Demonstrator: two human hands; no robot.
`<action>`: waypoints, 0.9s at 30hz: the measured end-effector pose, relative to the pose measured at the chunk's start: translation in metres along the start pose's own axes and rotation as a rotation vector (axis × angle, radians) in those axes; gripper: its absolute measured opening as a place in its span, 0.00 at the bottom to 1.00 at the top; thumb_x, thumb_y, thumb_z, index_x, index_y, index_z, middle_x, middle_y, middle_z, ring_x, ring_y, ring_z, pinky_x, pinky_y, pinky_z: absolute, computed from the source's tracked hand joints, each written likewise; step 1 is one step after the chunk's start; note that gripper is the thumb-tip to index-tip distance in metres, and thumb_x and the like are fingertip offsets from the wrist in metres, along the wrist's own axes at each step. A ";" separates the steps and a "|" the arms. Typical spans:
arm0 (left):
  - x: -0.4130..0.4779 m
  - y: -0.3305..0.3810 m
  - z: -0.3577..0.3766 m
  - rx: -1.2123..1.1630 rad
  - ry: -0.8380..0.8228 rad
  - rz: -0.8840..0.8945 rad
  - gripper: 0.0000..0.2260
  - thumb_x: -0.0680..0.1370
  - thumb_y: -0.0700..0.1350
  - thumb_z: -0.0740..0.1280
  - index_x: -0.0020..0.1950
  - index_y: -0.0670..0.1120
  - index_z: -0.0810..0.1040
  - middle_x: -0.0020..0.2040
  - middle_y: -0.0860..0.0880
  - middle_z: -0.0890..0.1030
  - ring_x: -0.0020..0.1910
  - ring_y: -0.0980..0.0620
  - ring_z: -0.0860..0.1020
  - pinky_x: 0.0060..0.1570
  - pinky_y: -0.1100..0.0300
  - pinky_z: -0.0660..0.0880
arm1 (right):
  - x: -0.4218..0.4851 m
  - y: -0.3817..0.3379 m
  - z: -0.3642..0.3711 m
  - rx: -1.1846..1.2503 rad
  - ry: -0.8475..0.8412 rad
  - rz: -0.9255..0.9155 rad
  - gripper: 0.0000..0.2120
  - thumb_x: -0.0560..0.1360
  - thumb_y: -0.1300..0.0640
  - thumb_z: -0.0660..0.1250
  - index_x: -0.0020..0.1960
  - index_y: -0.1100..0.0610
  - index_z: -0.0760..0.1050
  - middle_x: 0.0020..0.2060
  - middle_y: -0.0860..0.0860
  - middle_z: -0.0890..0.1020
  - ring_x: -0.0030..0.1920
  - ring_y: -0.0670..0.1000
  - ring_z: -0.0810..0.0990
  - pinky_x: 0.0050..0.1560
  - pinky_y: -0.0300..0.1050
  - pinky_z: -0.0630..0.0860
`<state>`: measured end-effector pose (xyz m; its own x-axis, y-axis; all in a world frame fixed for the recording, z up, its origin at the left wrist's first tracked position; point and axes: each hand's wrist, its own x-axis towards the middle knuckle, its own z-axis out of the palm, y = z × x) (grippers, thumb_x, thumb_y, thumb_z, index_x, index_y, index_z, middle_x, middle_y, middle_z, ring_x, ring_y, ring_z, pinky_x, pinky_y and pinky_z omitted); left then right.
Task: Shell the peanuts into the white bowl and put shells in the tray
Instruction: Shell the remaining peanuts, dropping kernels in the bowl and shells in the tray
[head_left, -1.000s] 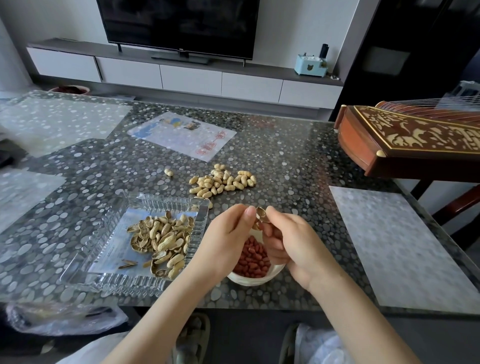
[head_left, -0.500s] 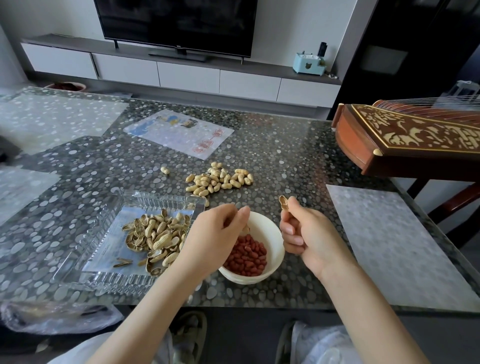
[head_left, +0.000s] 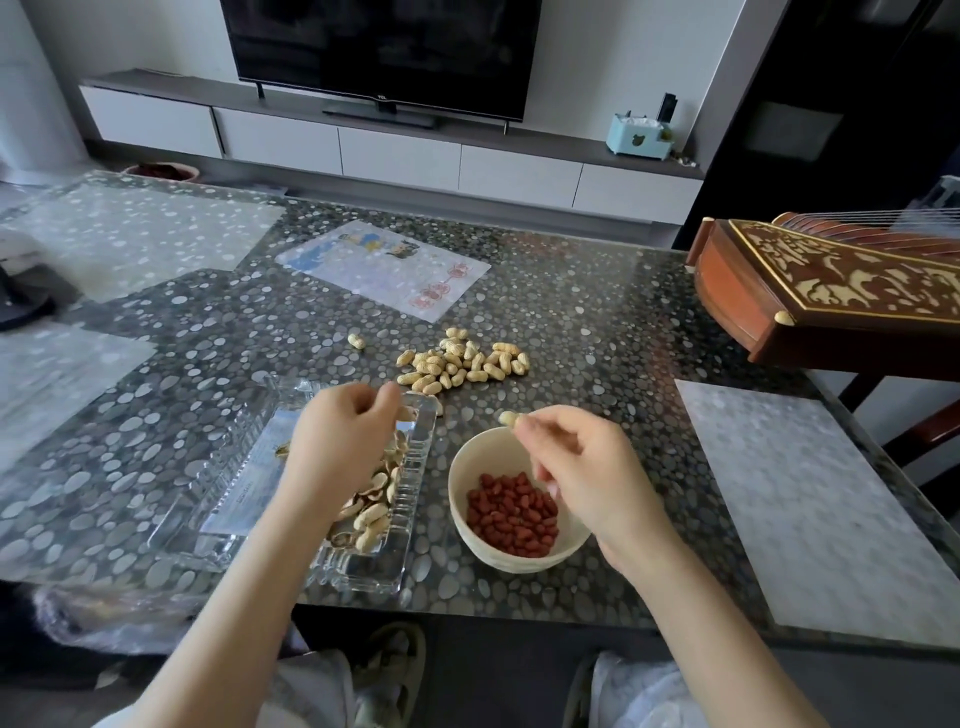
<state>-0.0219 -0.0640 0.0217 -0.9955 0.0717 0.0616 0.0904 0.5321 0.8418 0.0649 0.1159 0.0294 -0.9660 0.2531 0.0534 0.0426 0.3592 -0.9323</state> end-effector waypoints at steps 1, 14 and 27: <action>0.005 -0.006 -0.008 0.065 0.028 -0.025 0.16 0.80 0.47 0.60 0.40 0.39 0.79 0.27 0.45 0.73 0.20 0.54 0.63 0.23 0.64 0.58 | 0.002 -0.003 0.007 -0.060 -0.019 -0.053 0.09 0.77 0.50 0.66 0.47 0.54 0.81 0.26 0.43 0.76 0.28 0.40 0.73 0.32 0.34 0.70; 0.023 -0.038 -0.040 0.287 0.095 -0.020 0.10 0.79 0.46 0.62 0.43 0.43 0.78 0.32 0.49 0.78 0.28 0.52 0.72 0.28 0.62 0.65 | 0.062 -0.023 0.076 -0.726 -0.095 -0.159 0.09 0.77 0.57 0.65 0.54 0.53 0.81 0.47 0.47 0.83 0.42 0.46 0.79 0.43 0.42 0.76; 0.025 -0.031 -0.038 0.195 0.167 0.008 0.09 0.80 0.46 0.60 0.46 0.45 0.78 0.32 0.54 0.74 0.28 0.57 0.70 0.27 0.63 0.62 | 0.171 0.023 0.094 -0.792 -0.291 0.427 0.18 0.74 0.48 0.69 0.52 0.64 0.78 0.41 0.53 0.84 0.42 0.51 0.85 0.36 0.43 0.77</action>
<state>-0.0506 -0.1107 0.0173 -0.9840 -0.0551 0.1695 0.0861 0.6857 0.7228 -0.1232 0.0833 -0.0170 -0.8498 0.3085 -0.4274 0.4651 0.8205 -0.3325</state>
